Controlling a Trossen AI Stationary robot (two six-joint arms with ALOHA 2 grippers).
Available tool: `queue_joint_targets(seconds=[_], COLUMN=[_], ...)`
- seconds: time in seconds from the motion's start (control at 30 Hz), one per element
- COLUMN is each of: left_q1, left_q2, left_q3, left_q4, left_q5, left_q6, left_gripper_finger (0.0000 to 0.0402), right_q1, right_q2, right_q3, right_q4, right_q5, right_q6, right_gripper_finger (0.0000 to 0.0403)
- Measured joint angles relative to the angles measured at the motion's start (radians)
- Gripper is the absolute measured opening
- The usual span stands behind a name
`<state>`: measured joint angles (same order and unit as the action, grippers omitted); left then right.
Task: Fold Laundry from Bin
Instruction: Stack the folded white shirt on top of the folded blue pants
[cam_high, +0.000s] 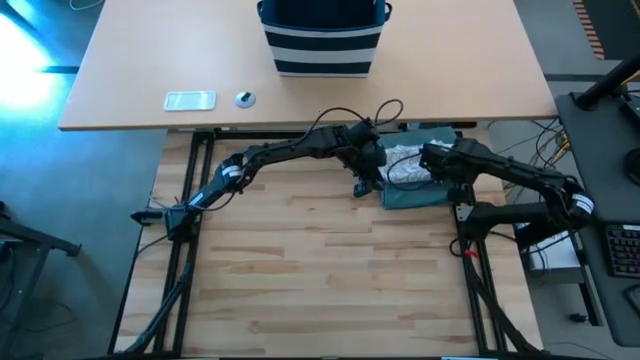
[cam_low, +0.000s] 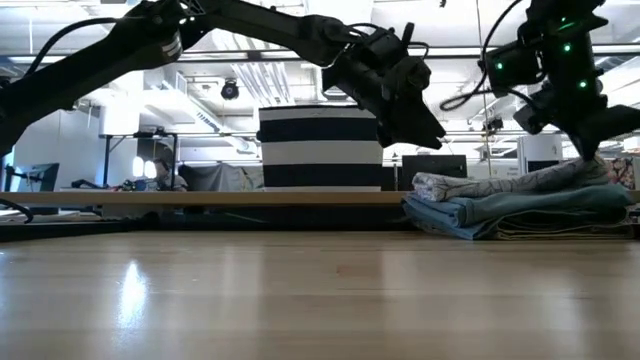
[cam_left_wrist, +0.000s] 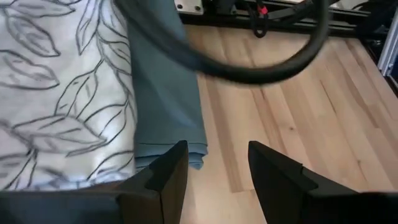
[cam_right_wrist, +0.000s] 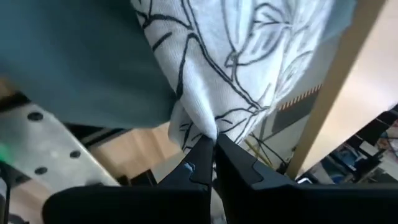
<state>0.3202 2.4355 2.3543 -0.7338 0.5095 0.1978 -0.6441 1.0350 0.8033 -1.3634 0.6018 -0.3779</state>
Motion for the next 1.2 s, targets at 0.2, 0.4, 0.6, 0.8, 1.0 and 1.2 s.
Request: queue_joint_targets(seconds=[0.2, 0.4, 0.6, 0.8, 1.0, 1.2], left_q1=[0.002, 0.000, 0.000, 0.000, -0.004, -0.005], left_q2=[0.000, 0.006, 0.074, 0.131, 0.143, 0.130], left_q3=[0.000, -0.010, -0.011, -0.012, -0.012, -0.012], left_q4=[0.009, 0.091, 0.269, 0.269, 0.104, -0.064], left_q5=[0.001, -0.009, -0.169, -0.268, -0.265, -0.256], left_q6=[-0.006, -0.067, -0.252, -0.324, -0.268, -0.231], left_gripper_finger=[0.0152, 0.0152, 0.0152, 0.0152, 0.0152, 0.0152], right_q1=[0.000, 0.000, -0.001, -0.011, -0.011, -0.009], right_q2=[-0.016, 0.010, 0.014, -0.029, -0.037, -0.039], right_q3=[0.028, 0.031, 0.146, 0.215, 0.156, 0.110], right_q4=[0.041, -0.004, -0.059, 0.012, 0.141, 0.138], right_q5=[-0.031, -0.064, -0.016, -0.049, -0.113, -0.262], right_q6=[0.050, 0.065, 0.250, 0.645, 0.926, 1.119], right_gripper_finger=[0.0012, 0.0080, 0.0163, 0.0156, 0.0145, 0.0134])
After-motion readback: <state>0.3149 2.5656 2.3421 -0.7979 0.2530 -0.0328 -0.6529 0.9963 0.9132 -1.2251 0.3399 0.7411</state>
